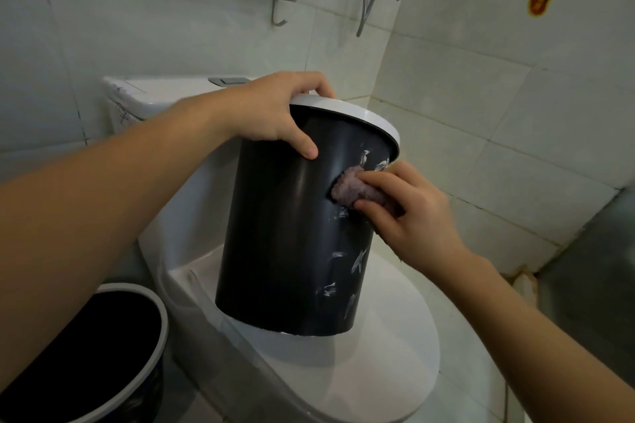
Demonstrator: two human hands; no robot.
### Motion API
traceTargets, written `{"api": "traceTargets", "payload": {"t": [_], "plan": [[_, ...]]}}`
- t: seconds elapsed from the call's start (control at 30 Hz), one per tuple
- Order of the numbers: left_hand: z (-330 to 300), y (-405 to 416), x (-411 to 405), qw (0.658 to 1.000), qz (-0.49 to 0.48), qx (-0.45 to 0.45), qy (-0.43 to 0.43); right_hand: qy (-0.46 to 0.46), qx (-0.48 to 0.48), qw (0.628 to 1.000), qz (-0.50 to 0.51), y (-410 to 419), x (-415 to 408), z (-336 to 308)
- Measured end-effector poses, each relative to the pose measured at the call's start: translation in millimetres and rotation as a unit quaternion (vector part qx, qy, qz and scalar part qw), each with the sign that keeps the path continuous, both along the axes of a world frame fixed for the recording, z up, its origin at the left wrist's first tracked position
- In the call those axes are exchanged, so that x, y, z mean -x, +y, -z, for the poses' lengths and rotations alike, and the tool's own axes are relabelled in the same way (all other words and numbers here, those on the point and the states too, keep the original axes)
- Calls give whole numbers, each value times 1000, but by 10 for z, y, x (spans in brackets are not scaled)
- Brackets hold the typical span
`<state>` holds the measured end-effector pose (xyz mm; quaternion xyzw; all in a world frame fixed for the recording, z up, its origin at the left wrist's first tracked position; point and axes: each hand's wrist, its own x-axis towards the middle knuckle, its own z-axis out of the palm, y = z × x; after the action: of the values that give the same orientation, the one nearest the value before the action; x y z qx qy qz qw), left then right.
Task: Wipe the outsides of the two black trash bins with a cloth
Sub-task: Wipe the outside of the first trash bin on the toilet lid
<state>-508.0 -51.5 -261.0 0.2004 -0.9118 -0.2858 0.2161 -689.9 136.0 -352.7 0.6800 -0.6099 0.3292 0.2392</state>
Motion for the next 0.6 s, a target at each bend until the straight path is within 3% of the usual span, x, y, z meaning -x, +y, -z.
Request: {"api": "traceTargets", "payload": {"t": [0.23, 0.4, 0.6], "plan": [[-146, 89, 117, 994, -7, 70, -83, 24, 9, 999, 31, -48, -21, -109], [-122, 130, 124, 997, 10, 56, -60, -36, 45, 996, 70, -203, 58, -300], [-144, 73, 128, 999, 25, 38, -29, -34, 37, 997, 55, -200, 71, -378]]}}
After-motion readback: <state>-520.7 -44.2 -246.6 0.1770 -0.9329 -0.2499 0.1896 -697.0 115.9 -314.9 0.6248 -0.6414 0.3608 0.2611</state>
